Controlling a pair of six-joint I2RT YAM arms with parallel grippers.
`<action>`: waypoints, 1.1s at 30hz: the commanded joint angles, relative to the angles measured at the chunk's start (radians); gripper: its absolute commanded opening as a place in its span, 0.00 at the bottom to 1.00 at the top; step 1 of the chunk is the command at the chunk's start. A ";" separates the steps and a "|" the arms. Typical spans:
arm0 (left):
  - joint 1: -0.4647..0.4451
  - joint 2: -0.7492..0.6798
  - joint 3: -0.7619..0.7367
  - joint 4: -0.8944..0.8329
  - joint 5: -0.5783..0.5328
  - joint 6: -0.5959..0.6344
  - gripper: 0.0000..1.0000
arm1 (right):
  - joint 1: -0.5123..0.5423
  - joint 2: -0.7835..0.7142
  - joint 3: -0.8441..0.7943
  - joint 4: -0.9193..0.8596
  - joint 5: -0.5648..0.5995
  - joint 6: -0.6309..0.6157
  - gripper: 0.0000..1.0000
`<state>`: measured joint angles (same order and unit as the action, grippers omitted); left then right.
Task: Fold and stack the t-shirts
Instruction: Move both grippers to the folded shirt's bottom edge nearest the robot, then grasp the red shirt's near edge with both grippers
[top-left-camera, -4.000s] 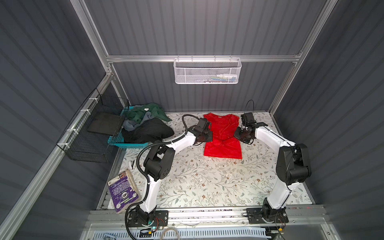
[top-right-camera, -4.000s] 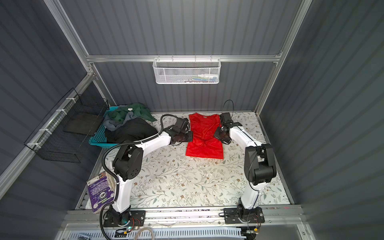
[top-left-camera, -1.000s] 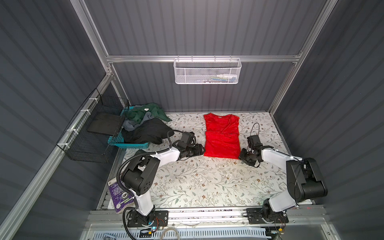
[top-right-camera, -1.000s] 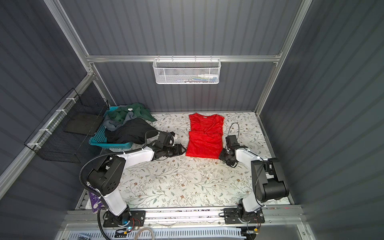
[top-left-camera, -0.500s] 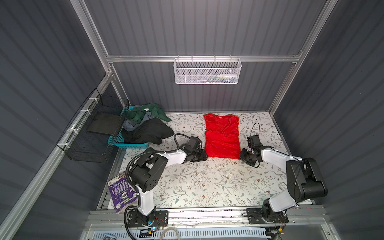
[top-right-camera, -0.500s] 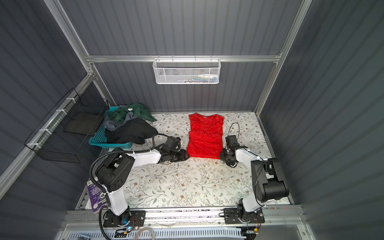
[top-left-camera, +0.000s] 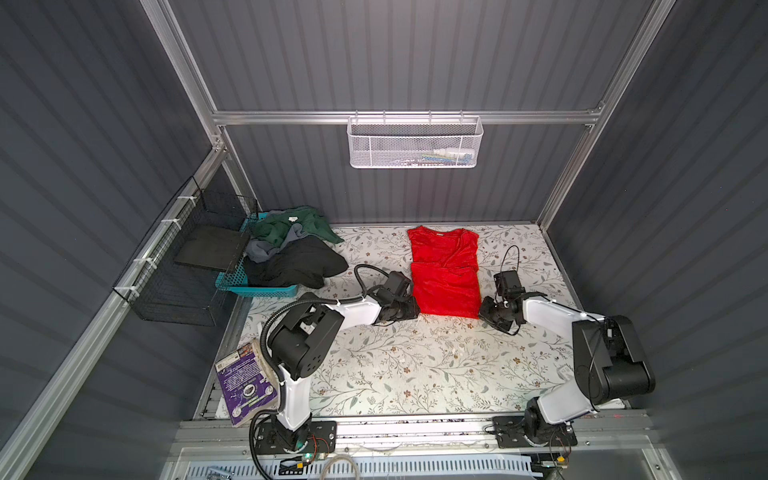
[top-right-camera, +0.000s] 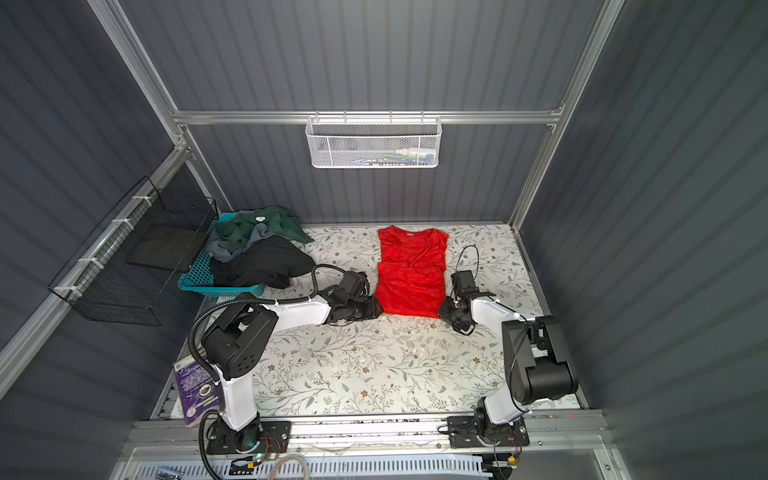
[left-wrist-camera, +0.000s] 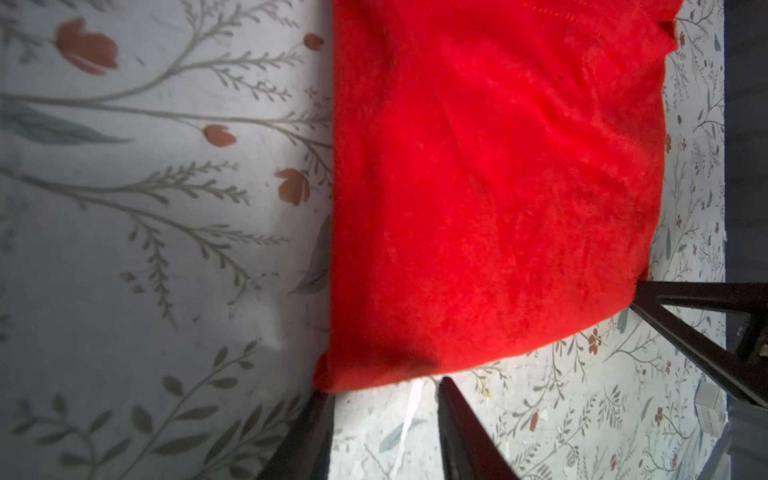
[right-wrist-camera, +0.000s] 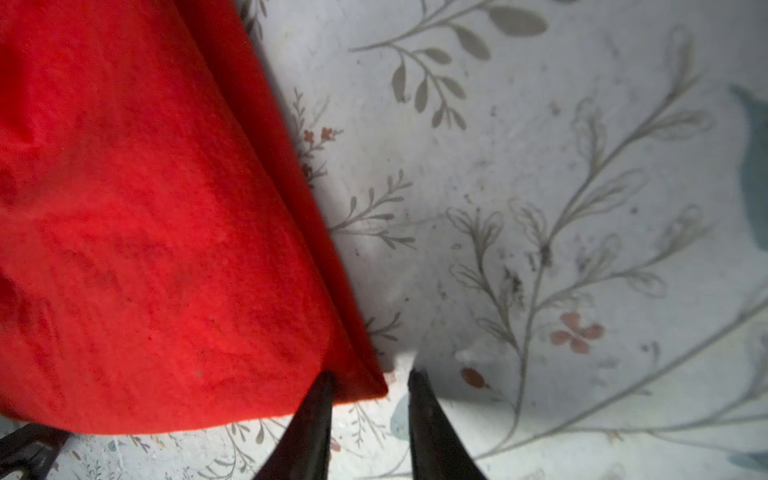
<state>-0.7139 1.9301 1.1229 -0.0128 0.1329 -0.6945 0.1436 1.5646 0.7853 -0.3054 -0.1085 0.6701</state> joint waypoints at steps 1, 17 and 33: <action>0.001 0.025 -0.023 -0.105 -0.070 -0.021 0.47 | -0.002 0.008 -0.001 -0.005 0.007 -0.013 0.33; 0.001 0.086 0.031 -0.112 -0.077 0.014 0.39 | -0.002 0.008 0.002 -0.005 0.001 -0.020 0.32; -0.012 0.138 0.105 -0.139 -0.042 0.042 0.06 | -0.002 0.018 0.008 0.026 -0.014 -0.029 0.08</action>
<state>-0.7189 2.0171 1.2312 -0.0513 0.0784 -0.6666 0.1436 1.5650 0.7856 -0.2832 -0.1200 0.6456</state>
